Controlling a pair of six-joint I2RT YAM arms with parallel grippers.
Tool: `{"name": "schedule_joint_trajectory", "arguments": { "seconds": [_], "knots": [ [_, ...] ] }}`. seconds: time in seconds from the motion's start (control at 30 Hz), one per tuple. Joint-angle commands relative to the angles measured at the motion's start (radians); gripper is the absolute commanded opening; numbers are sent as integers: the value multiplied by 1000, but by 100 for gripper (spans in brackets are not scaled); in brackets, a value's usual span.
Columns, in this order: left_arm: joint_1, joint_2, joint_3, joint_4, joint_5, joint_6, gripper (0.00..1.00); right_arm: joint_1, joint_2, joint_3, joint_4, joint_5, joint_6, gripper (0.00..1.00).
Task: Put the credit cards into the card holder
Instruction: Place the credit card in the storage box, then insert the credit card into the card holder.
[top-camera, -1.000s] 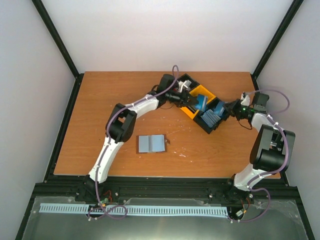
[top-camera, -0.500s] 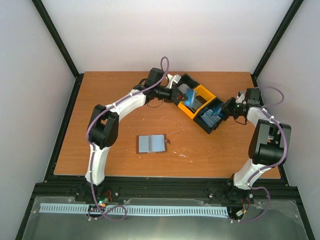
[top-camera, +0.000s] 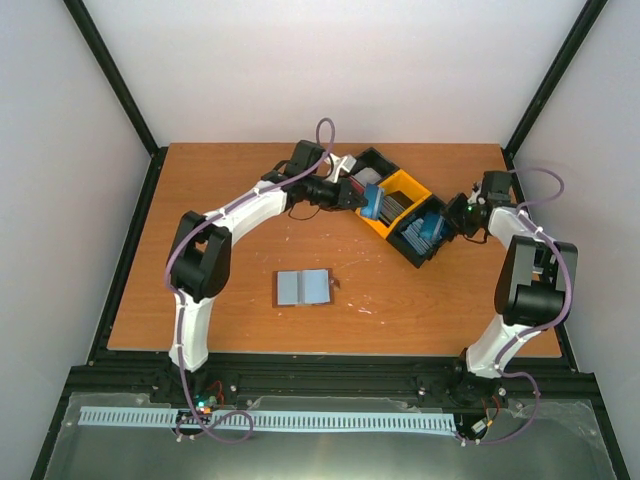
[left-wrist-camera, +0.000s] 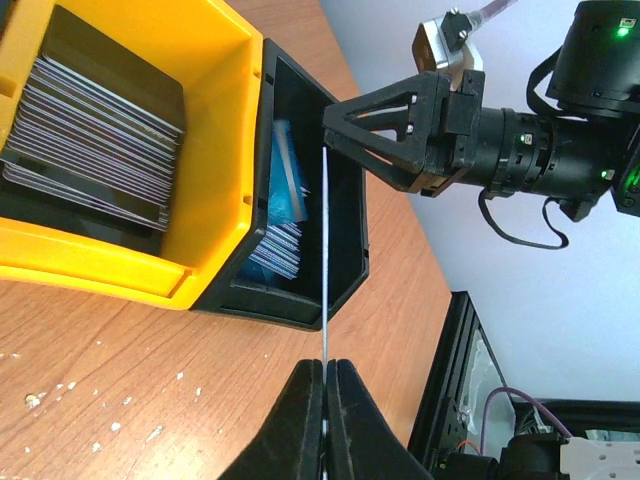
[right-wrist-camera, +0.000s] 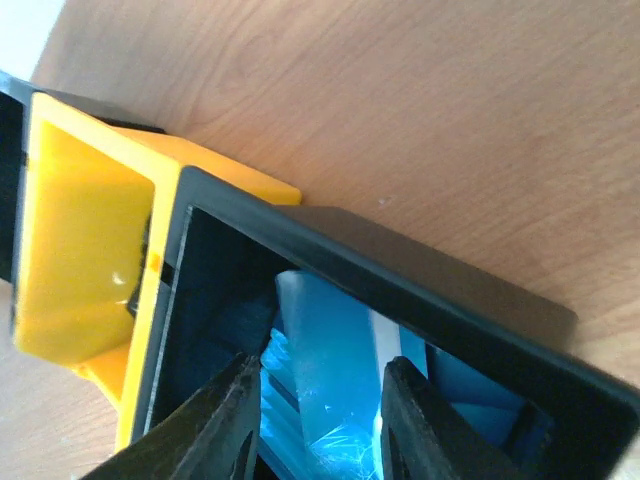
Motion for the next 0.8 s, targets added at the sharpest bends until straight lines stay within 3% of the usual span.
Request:
{"name": "schedule_joint_trajectory", "arguments": {
  "seconds": [0.0, 0.13, 0.23, 0.33, 0.4, 0.5, 0.57, 0.77],
  "knots": [
    [7, -68, -8, -39, -39, 42, 1, 34, -69, 39, -95, 153, -16, 36],
    [8, -98, -28, -56, -75, 56, 1, 81, -139, 70, -182, 297, -45, 43],
    [8, -123, -46, -62, -91, 67, 1, 124, -203, 70, -202, 311, -80, 45],
    [10, -160, -70, -60, -101, 76, 1, 166, -248, 62, -205, 199, -110, 46],
    [12, -195, -96, -47, -100, 81, 1, 187, -273, 41, -177, 37, -126, 50],
    [22, -257, -139, -19, -83, 82, 1, 233, -364, -60, 19, -252, -101, 60],
    [34, -302, -169, -2, -57, 80, 1, 281, -432, -134, 173, -363, -30, 70],
    [74, -448, -262, 98, 101, 30, 1, 415, -517, -179, 390, -397, 122, 81]
  ]
}}
